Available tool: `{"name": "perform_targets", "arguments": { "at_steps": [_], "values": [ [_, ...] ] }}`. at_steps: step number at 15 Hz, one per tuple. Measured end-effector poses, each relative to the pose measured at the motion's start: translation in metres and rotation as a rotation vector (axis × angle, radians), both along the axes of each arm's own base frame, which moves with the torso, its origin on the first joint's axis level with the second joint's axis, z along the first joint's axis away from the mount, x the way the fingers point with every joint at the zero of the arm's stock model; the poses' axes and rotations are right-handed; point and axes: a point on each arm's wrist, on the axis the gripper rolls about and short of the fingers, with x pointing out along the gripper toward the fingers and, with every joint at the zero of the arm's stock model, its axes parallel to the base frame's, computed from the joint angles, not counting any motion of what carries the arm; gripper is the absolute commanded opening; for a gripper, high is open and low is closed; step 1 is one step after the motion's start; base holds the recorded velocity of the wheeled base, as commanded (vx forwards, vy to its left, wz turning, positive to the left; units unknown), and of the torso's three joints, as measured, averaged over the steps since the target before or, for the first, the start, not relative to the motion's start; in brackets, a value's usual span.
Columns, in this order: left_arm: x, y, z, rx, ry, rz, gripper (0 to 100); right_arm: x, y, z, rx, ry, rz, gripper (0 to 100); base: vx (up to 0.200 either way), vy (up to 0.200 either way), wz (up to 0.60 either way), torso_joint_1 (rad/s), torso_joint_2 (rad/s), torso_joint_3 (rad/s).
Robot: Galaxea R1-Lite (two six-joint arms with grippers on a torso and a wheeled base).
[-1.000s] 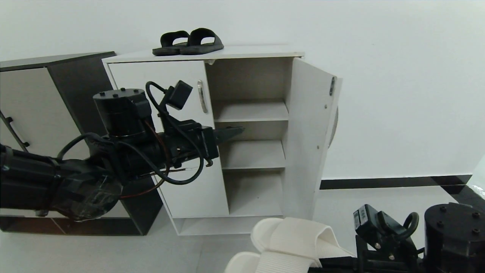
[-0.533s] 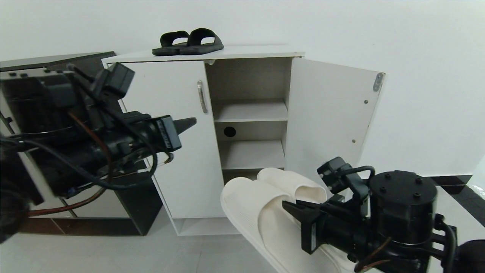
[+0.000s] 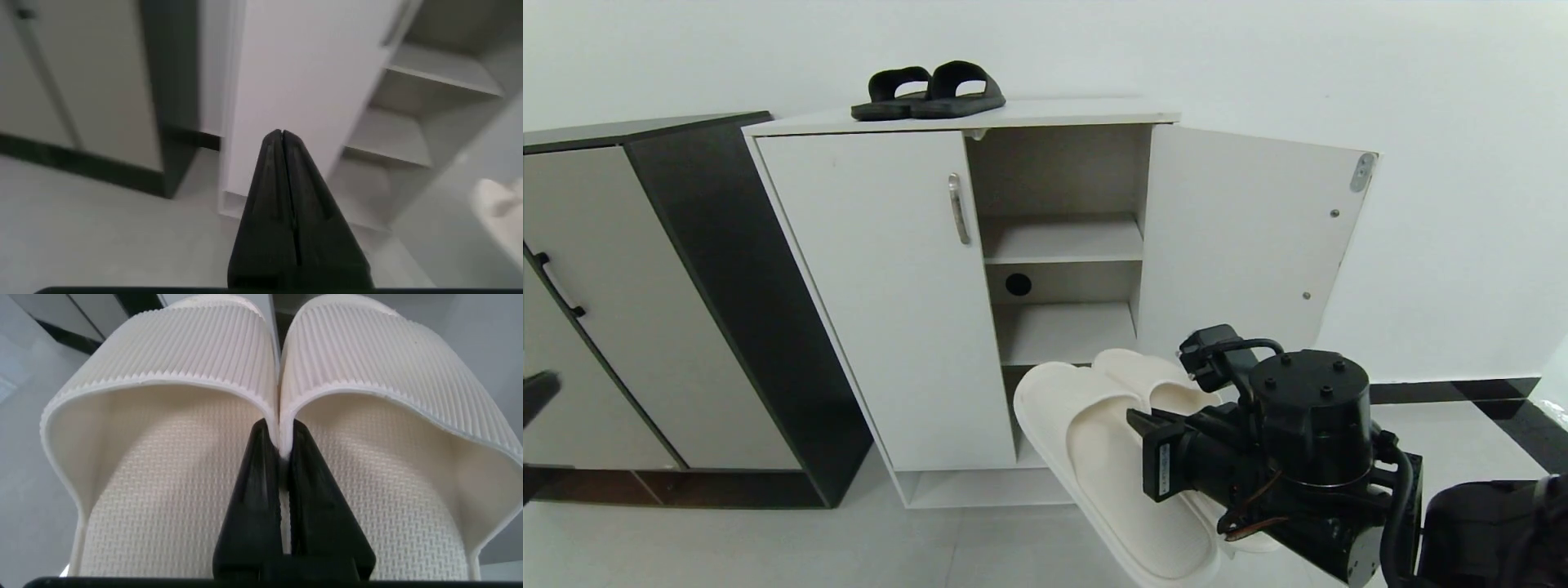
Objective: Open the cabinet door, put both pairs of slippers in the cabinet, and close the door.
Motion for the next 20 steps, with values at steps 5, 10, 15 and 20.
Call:
{"name": "perform_targets", "arguments": {
  "at_steps": [5, 10, 15, 20],
  "values": [
    [-0.063, 0.016, -0.092, 0.085, 0.004, 0.213, 0, 0.000, 0.000, -0.001, -0.002, 0.001, 0.001, 0, 0.000, 0.000, 0.00, 0.000, 0.00, 0.000],
    [-0.081, 0.006, -0.141, 0.105, 0.003, -0.132, 0, -0.002, -0.001, -0.006, -0.017, 0.014, 0.003, 0, 0.000, 0.000, 0.00, 0.000, 0.00, 0.000],
    [-0.085, 0.005, -0.148, 0.134, -0.029, -0.309, 0, -0.001, -0.001, -0.011, -0.031, 0.022, 0.005, 0, 0.000, 0.000, 0.00, 0.000, 0.00, 0.000],
    [-0.089, 0.007, -0.149, 0.146, -0.064, -0.190, 0, 0.010, 0.013, -0.017, -0.029, 0.046, -0.003, 0, 0.000, 0.000, 0.00, 0.000, 0.00, 0.000]
  ]
}}
